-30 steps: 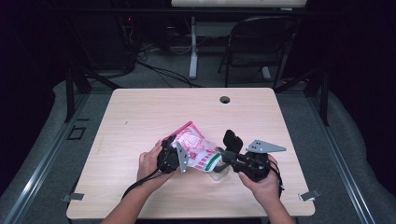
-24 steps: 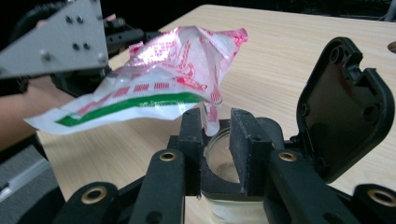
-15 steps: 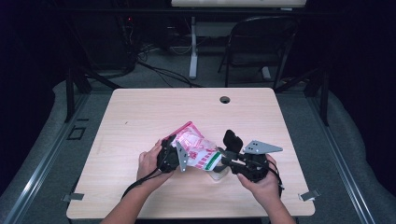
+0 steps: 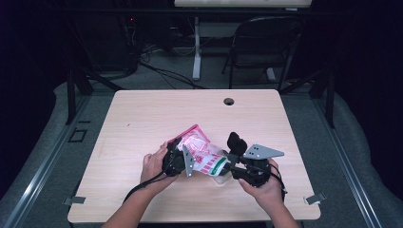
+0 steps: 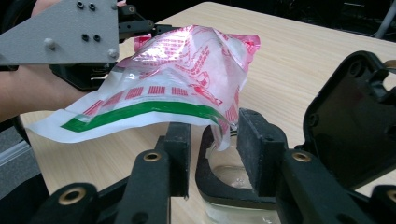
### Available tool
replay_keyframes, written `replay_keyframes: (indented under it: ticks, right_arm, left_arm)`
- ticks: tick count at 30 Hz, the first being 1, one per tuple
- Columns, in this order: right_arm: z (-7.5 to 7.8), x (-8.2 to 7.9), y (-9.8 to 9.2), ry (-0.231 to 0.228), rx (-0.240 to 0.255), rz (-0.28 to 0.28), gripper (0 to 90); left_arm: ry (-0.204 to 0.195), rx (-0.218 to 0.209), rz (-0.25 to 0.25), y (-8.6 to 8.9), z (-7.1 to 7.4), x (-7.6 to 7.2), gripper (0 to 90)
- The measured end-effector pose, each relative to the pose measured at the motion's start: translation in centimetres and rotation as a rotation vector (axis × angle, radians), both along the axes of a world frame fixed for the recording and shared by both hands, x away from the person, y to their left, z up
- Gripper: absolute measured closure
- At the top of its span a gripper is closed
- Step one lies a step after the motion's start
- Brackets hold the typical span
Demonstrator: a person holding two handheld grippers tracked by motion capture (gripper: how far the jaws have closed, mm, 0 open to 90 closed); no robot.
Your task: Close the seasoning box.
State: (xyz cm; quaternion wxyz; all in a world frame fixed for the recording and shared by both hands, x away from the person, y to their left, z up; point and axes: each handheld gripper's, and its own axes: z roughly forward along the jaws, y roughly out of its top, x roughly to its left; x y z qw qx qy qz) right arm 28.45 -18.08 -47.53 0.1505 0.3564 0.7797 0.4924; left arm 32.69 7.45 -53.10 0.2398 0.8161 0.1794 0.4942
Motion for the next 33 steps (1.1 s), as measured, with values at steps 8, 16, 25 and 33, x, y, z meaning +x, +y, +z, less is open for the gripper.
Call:
replay_keyframes:
  ticks: [8,16,25,33]
  right_arm:
    - [-0.26,0.08,0.23,0.016,-0.001,0.014,72.7]
    - [-0.36,0.16,0.06,0.033,0.021,0.005,84.1]
    - [-0.6,0.42,-0.36,0.057,0.042,-0.006,90.0]
    - [-0.83,0.55,-0.45,0.07,0.041,-0.012,90.0]
  left_arm:
    - [-0.011,0.012,-0.005,-0.2,-0.02,-0.05,59.0]
    - [-0.023,0.026,-0.002,-0.43,0.11,0.02,59.1]
    - [-0.04,0.052,0.002,-0.83,0.13,0.18,59.2]
    - [-0.063,0.074,0.008,-1.01,0.1,0.23,59.2]
